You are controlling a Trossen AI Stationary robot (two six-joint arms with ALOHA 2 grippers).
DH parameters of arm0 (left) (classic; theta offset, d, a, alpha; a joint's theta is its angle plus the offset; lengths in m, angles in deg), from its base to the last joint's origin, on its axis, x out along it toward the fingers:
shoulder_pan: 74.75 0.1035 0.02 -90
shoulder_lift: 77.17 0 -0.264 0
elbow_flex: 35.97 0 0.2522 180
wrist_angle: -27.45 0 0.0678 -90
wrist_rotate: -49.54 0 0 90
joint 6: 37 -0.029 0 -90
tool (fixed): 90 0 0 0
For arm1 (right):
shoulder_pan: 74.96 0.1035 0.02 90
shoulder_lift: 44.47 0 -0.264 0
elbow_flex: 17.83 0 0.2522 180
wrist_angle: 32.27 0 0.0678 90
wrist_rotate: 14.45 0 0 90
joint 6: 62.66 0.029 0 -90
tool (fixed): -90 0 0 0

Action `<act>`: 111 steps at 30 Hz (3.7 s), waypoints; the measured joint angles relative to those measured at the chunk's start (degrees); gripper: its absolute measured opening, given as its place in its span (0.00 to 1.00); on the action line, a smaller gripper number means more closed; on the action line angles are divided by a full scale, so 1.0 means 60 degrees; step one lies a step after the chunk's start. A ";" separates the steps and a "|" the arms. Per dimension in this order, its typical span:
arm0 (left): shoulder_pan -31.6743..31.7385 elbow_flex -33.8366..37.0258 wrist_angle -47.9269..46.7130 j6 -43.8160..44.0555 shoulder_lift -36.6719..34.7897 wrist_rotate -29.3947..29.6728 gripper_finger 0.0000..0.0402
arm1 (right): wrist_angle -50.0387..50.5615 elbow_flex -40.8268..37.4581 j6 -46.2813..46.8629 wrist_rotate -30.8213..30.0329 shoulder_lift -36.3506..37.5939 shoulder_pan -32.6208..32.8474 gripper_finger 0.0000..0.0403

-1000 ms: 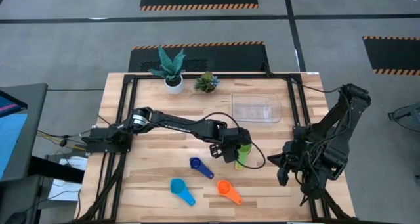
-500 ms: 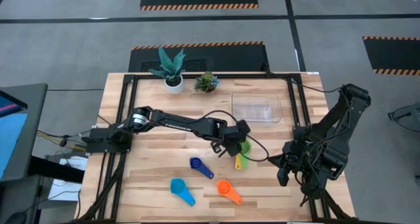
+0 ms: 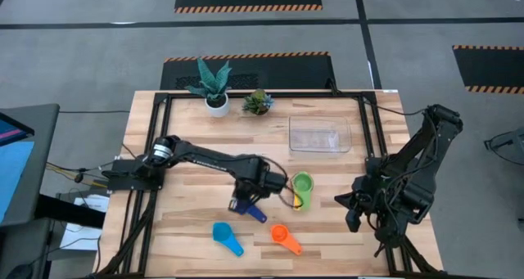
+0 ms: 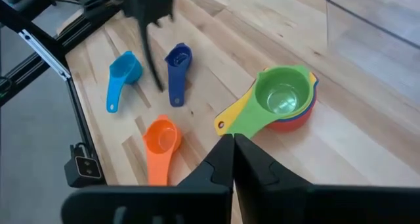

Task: Nest measuring cups in basket
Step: Stack the light blue measuring cup on top of the green measuring cup

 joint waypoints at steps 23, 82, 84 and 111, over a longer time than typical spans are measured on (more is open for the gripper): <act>-0.3078 0.5316 0.6026 0.3455 -0.3275 0.1764 0.24 | -0.0014 -0.0004 -0.0003 0.0246 -0.0036 0.0007 0.07; -0.4451 0.7358 0.6589 0.5051 -0.3962 0.2833 0.24 | -0.1068 -0.0007 -0.0234 0.1453 -0.0036 -0.0823 0.07; -0.4320 0.7884 0.7169 0.5041 -0.4337 0.2568 0.24 | -0.1071 -0.0007 -0.0185 0.1453 -0.0036 -0.0824 0.07; -0.3638 0.9171 0.9465 0.5524 -0.5191 0.1907 0.24 | -0.0962 -0.0007 -0.0794 0.1507 -0.0036 -0.1672 0.07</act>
